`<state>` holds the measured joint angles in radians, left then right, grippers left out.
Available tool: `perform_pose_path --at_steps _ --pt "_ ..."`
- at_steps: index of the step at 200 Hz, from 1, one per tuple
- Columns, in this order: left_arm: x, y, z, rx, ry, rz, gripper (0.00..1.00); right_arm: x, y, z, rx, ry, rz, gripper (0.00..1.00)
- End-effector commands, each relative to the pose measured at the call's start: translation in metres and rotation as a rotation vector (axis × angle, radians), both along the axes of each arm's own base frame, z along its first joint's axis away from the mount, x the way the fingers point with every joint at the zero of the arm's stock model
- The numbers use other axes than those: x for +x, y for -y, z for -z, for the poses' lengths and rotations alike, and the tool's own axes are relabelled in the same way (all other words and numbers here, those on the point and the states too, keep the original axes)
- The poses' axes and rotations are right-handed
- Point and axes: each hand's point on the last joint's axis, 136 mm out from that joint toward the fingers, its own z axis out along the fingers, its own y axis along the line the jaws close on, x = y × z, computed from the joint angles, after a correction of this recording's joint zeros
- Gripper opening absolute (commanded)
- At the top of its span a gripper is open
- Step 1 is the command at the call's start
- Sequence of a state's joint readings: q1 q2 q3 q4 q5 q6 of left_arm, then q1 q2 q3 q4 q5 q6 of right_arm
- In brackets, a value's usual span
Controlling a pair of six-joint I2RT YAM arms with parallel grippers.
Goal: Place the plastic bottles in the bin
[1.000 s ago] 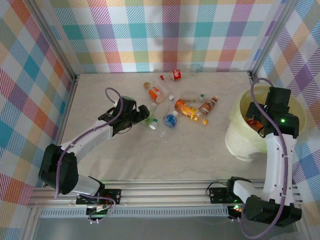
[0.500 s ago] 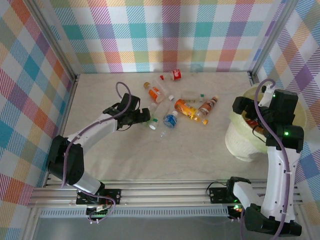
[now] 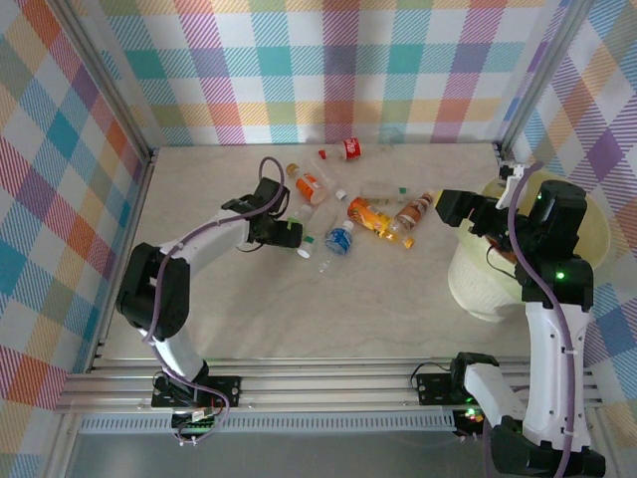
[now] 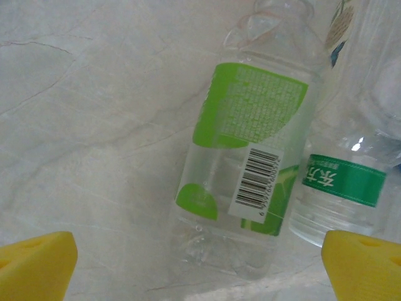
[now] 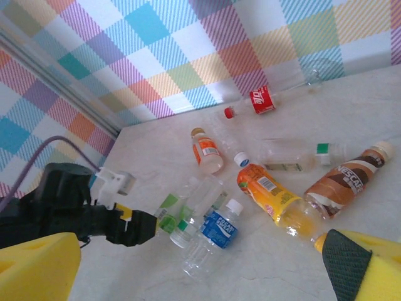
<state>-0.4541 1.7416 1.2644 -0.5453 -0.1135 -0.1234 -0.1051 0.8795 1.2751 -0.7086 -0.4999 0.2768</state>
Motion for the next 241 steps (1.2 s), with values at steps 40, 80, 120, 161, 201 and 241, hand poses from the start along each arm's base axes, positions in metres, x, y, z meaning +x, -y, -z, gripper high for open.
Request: perform_pose_path --at_steps 40,80,120,161,201,241 --pt "0.014 0.005 0.015 0.060 -0.065 0.188 1.00 -0.004 -0.007 -0.004 0.011 0.028 -0.034 1.00" --pt "0.020 0.018 0.022 0.015 -0.090 0.234 0.94 -0.004 -0.004 -0.001 0.000 0.030 -0.021 1.00" --pt "0.016 0.015 0.039 0.056 -0.126 0.280 0.91 -0.005 -0.004 -0.001 -0.010 0.033 -0.021 1.00" --pt "0.017 0.012 0.052 0.082 -0.138 0.277 0.84 -0.007 -0.018 -0.002 0.017 0.041 -0.104 1.00" --pt "0.012 0.007 0.064 0.088 -0.143 0.260 0.72 -0.007 -0.042 0.002 0.005 0.048 -0.203 1.00" --pt "0.011 0.004 0.067 0.074 -0.128 0.234 0.62 0.002 -0.073 0.012 -0.029 0.032 -0.289 1.00"
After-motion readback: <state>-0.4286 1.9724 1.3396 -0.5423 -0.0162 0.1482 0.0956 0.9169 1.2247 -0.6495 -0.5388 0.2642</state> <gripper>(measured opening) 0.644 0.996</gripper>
